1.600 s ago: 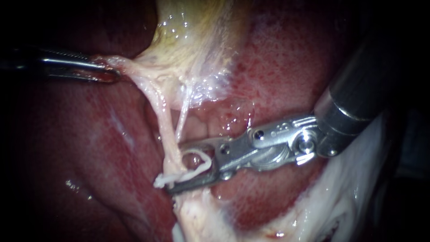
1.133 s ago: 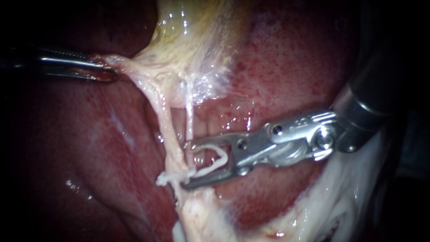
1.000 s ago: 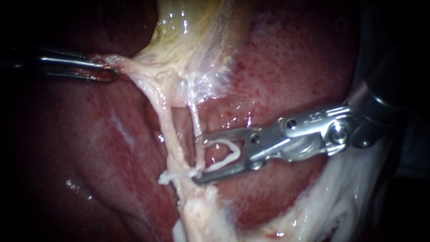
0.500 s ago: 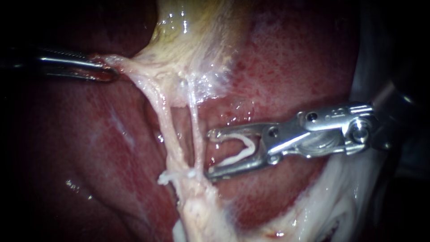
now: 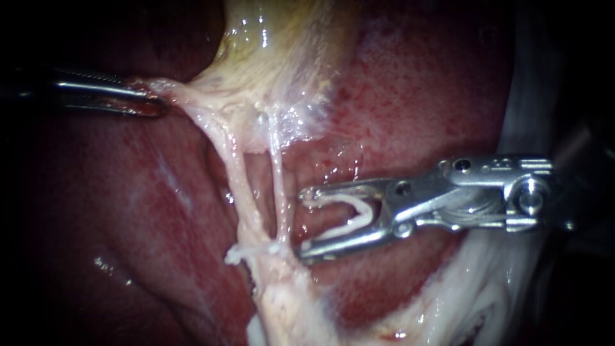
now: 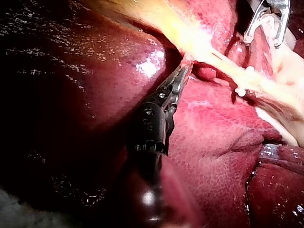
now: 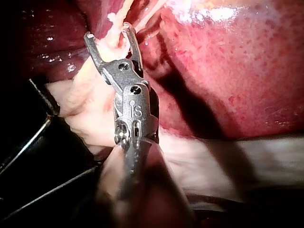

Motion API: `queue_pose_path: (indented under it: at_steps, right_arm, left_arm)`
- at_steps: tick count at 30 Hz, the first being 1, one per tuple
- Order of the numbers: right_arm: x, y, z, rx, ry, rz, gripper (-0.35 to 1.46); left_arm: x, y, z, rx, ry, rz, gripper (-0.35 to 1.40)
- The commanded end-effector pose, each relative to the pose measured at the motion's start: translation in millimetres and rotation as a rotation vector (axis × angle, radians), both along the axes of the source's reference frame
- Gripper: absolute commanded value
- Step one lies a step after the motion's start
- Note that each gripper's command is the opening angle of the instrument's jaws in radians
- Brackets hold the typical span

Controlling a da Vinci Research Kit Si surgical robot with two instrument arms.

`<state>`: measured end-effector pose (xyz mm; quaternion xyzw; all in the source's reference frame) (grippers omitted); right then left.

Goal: Clipping second clip left tube

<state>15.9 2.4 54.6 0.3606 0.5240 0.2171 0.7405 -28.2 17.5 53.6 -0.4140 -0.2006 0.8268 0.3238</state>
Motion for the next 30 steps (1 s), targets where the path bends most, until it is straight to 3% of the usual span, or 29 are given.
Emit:
queue_pose_path:
  at_steps: [1, 6, 11, 30]
  right_arm:
    - [0.3, -0.2, 0.2, 0.011, 0.005, 0.0, 0.49]
    - [2.0, -1.2, 1.7, 0.102, 0.022, 0.013, 0.5]
    - [3.2, -2.2, 3.2, 0.14, 0.014, -0.002, 0.5]
    - [3.8, -2.8, 8.9, 0.194, -0.017, 0.016, 0.5]
  left_arm:
    - [0.0, 0.0, 0.0, 0.0, 0.001, 0.0, -0.35]
    - [-0.1, -0.1, 0.1, 0.0, 0.002, 0.0, -0.35]
    - [-0.1, -0.1, 0.1, -0.001, 0.002, 0.0, -0.35]
    - [-0.1, -0.2, 0.2, -0.001, 0.005, 0.001, -0.35]
